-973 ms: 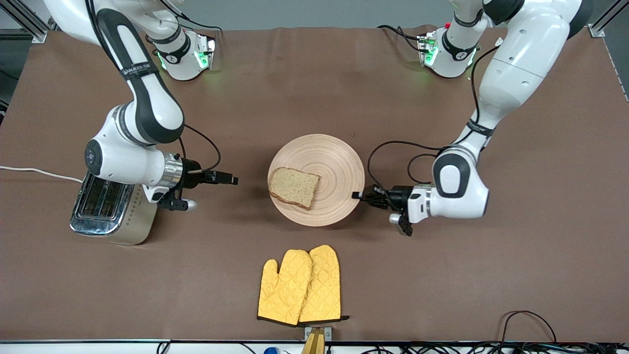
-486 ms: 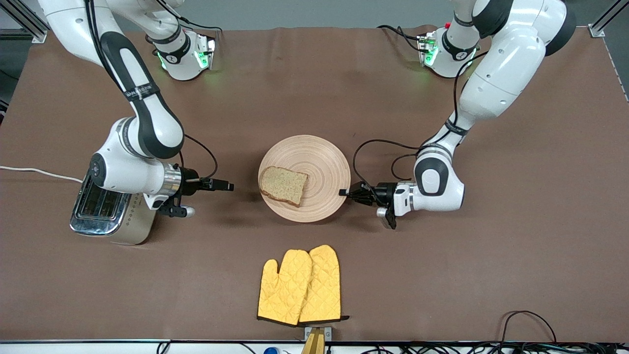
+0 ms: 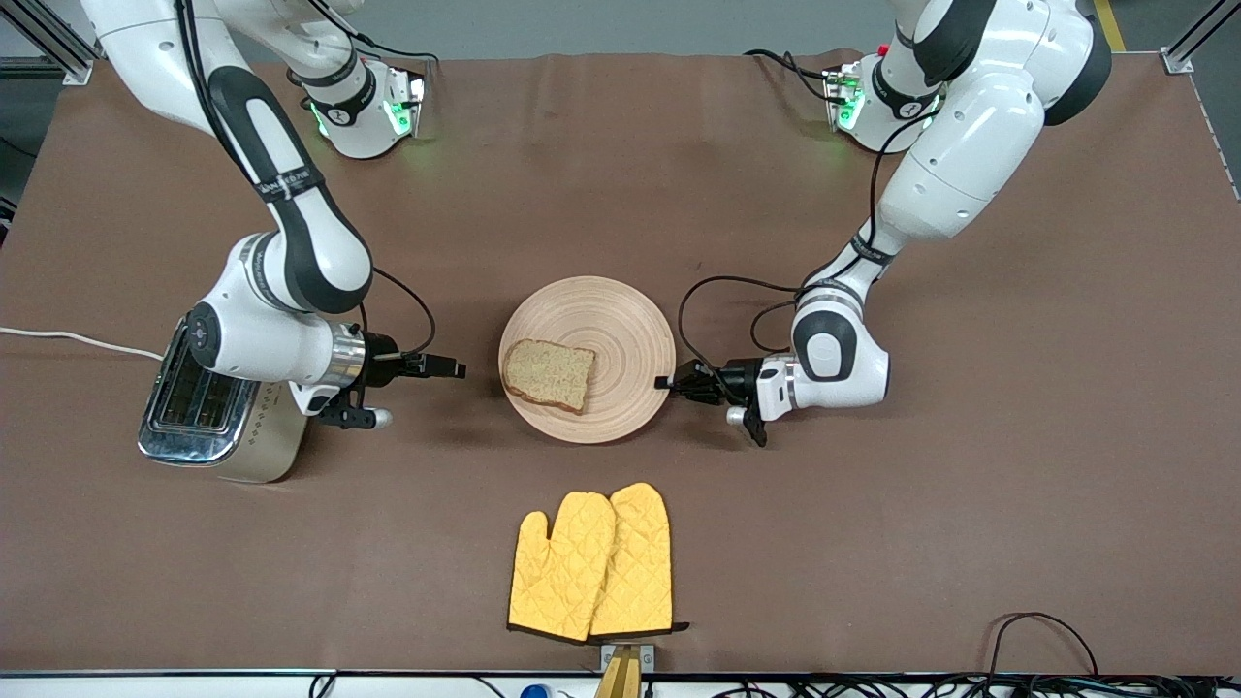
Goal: Move plate and put bread in toaster
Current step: 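Retract the left gripper while the right gripper grasps the bread slice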
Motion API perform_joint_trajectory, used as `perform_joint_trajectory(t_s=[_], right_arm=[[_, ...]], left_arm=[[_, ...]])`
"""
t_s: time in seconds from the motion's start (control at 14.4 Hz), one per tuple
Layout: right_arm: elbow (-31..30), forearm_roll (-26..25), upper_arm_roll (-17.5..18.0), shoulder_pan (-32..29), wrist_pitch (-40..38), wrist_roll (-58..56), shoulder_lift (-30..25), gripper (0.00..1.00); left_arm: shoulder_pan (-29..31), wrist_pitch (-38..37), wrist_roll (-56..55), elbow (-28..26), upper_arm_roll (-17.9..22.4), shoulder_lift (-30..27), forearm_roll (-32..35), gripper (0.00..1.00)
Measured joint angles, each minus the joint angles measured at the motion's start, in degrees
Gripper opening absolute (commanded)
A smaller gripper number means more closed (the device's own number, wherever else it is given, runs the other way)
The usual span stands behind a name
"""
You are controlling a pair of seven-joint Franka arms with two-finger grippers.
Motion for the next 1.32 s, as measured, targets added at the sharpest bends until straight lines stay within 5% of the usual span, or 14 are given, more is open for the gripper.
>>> perform_joint_trajectory(t_s=[0.07,0.14,0.42,0.63,0.9,1.32], right_arm=[[-0.15,-0.76,-0.02,0.75,0.48,0.05,0.0,1.0],[-0.36,-2.25,-0.05,1.67,1.35,0.68,0.01,1.0],[-0.47,-16.44,-0.08,6.89,4.5,15.21,0.03,1.0],[-0.48,-18.78,-0.08,9.86,7.16,20.87,0.49,1.0],[-0.43,-18.83,-0.09,12.07,12.53,23.47,3.64,0.95],[1.03,-18.84,-0.11,14.37,13.84,26.98,5.65,0.68]], left_arm=[[0.01,0.0,-0.02,0.03,0.0,0.07,-0.08,0.76],[0.0,-0.02,-0.05,0.14,-0.04,0.11,-0.42,0.99],[-0.07,0.06,-3.57,1.65,-0.11,0.12,-2.43,1.0],[0.25,0.17,-13.74,3.85,0.05,-1.6,-0.31,1.0],[3.06,0.69,-30.55,4.77,0.95,-9.33,11.77,1.0],[13.76,0.54,-42.93,4.57,1.89,-16.82,40.47,1.0]])
